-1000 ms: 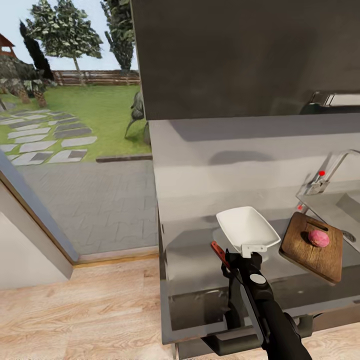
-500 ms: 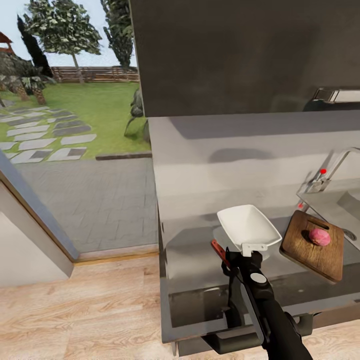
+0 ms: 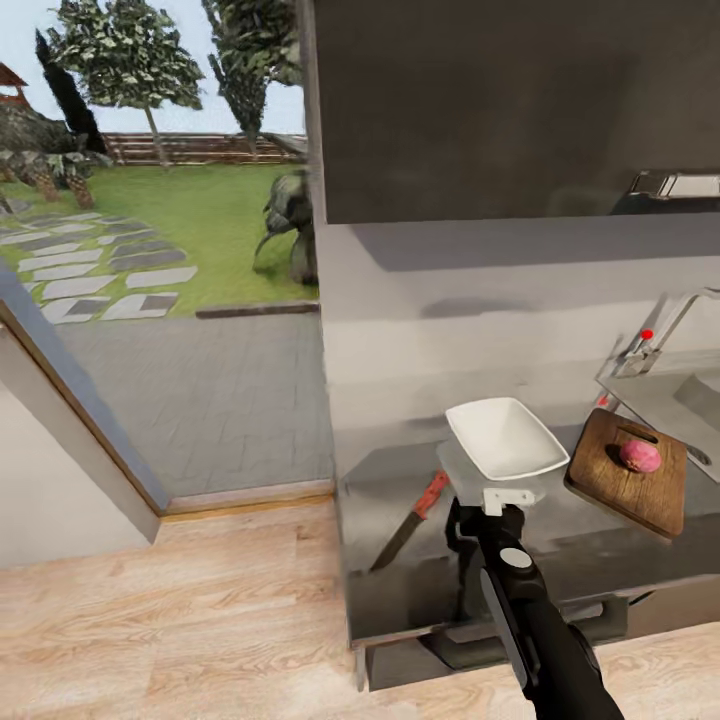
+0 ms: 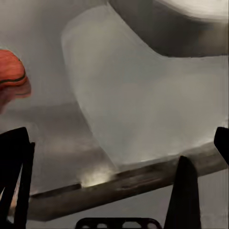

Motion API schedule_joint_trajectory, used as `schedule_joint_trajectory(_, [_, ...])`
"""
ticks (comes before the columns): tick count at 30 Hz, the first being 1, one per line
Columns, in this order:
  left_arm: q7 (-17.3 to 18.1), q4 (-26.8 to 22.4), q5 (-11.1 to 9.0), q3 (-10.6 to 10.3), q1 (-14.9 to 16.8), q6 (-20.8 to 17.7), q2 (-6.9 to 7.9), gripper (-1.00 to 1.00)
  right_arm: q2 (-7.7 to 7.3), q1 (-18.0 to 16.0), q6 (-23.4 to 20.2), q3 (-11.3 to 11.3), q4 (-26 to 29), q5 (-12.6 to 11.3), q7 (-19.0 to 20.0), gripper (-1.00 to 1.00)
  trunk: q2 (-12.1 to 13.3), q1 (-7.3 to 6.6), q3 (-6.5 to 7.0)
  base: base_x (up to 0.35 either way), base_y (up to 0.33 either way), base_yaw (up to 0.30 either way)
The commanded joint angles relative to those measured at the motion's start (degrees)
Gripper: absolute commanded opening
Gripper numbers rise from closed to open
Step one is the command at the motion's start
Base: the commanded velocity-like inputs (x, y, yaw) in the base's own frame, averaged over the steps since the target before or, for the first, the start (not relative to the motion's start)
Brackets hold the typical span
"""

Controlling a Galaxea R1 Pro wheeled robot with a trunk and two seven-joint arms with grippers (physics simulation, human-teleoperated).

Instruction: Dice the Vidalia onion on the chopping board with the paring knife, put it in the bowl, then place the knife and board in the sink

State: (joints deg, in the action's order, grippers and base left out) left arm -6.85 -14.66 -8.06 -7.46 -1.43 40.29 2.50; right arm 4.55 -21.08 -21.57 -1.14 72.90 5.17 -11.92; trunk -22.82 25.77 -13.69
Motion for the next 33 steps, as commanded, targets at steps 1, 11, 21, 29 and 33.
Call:
schedule_joint_trajectory(1, [-0.3,-0.1,-0.5,-0.5,0.0,0.0,0.05,1.0,0.02,0.0,-0.8,-0.1,-0.3,0.2,0.1,1.0,-0.1,0.02,-0.11,-0.248,0.189,0.0])
schedule_joint_trajectory(11, [-0.3,-0.1,-0.5,-0.5,0.0,0.0,0.05,1.0,0.02,0.0,-0.8,-0.1,-0.2,0.2,0.1,1.0,-0.1,0.02,-0.11,-0.159,0.111,0.0])
schedule_joint_trajectory(21, [-0.3,-0.1,-0.5,-0.5,0.0,0.0,0.05,1.0,0.08,0.0,-0.8,-0.1,-0.2,0.2,0.1,1.0,-0.1,0.02,-0.11,-0.003,0.025,0.0])
schedule_joint_trajectory(29, [-0.3,-0.1,-0.5,-0.5,0.0,0.0,0.05,1.0,0.11,0.0,-0.8,-0.1,-0.2,0.2,0.1,1.0,-0.1,0.02,-0.11,0.0,0.232,0.0])
schedule_joint_trajectory(33, [-0.3,-0.1,-0.5,-0.5,0.0,0.0,0.05,1.0,0.11,0.0,-0.8,-0.1,-0.2,0.3,0.1,1.0,-0.1,0.02,-0.11,0.0,0.18,0.0])
